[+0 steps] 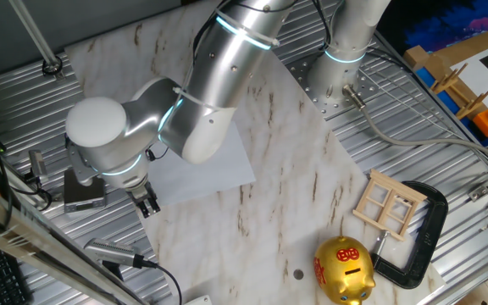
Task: Flip over and spread out the paper that is laid flat on the table
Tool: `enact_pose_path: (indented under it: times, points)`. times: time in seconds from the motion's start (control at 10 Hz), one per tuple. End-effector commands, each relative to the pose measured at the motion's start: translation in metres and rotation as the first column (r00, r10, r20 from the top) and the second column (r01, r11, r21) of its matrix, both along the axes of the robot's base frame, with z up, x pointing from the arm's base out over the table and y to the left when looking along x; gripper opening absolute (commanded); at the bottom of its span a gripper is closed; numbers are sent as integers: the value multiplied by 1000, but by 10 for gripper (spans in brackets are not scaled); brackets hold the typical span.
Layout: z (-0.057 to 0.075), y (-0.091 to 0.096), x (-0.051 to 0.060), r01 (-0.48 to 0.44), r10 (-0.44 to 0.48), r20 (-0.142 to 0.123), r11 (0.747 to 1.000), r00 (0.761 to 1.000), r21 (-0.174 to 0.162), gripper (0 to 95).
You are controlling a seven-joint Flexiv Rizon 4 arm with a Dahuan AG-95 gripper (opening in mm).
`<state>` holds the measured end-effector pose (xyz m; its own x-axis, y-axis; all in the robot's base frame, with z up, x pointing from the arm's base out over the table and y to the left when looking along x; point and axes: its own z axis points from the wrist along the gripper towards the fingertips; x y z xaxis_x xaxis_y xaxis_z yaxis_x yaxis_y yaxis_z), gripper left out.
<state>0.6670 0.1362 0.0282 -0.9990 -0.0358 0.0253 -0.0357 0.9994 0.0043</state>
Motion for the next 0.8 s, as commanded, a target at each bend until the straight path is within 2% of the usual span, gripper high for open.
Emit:
enact_pose_path:
  times: [0.1,0.5,0.8]
  points:
    - [6,2,-1,-12,12,-11,1000,1000,4,0]
    - [27,-6,-11,-62,63,-51,998,997,14,0]
    - [45,-11,-21,-102,103,-63,995,993,22,0]
